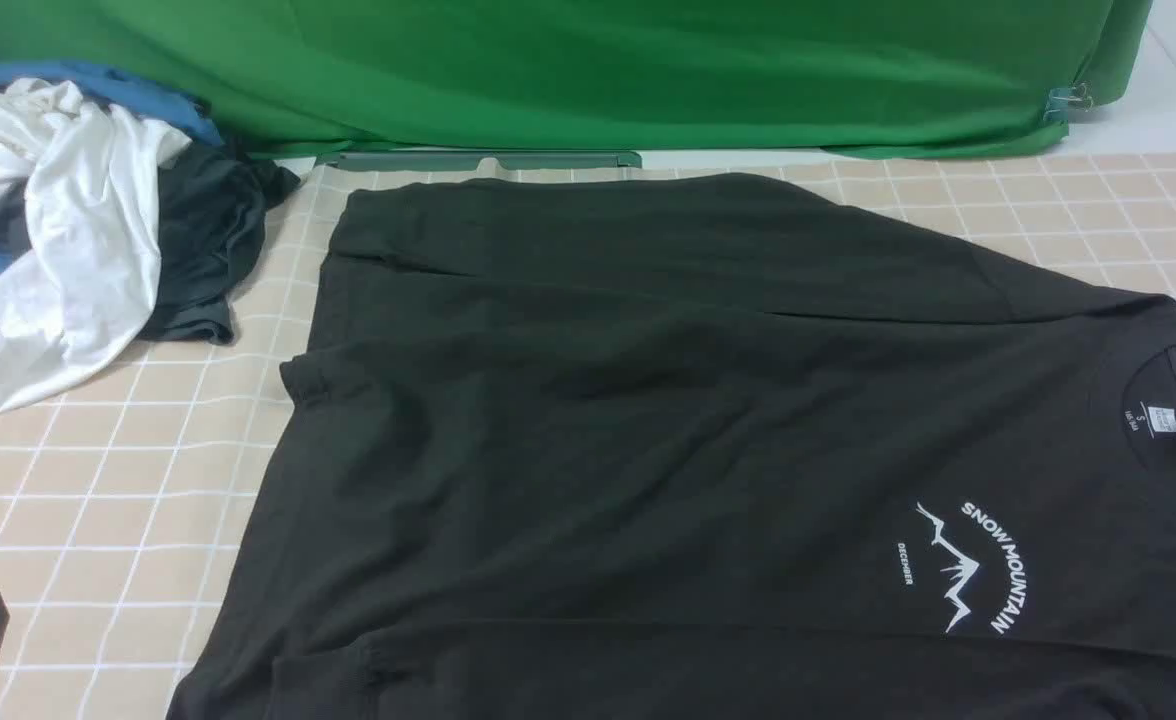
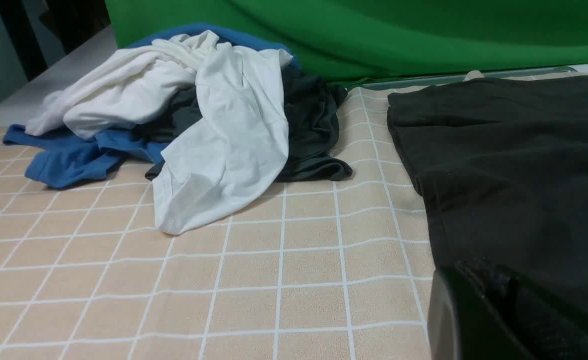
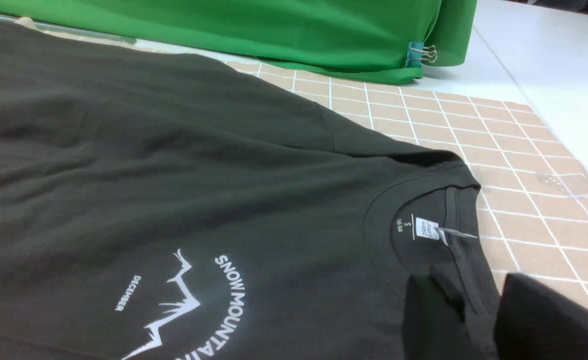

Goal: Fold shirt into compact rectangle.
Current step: 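Grasp the left edge of the dark T-shirt lying flat on the table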

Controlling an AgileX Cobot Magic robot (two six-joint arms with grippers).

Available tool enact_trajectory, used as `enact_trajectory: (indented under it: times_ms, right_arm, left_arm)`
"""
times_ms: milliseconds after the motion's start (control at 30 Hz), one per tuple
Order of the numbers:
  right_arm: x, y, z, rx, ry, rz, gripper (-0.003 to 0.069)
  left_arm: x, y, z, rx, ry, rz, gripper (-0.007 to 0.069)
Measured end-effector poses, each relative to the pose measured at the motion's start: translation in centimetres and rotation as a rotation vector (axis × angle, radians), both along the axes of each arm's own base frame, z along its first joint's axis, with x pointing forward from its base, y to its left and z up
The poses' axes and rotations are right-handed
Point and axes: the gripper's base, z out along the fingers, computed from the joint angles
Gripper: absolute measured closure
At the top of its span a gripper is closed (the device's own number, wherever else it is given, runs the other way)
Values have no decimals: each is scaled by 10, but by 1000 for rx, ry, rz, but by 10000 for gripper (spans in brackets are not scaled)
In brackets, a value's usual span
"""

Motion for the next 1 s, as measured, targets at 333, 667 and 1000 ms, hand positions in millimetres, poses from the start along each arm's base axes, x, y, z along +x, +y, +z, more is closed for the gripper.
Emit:
enact_trajectory:
  times_ms: [333,667,1000]
  right_arm:
    - [0,0,0,0,0,0,421]
    - [0,0,0,0,0,0,421]
    - [0,0,0,0,0,0,421]
  left_arm:
    - [0,0,0,0,0,0,605]
    - [0,0,0,19,1,-3,605]
    - [0,2,25,-410,-293,35,605]
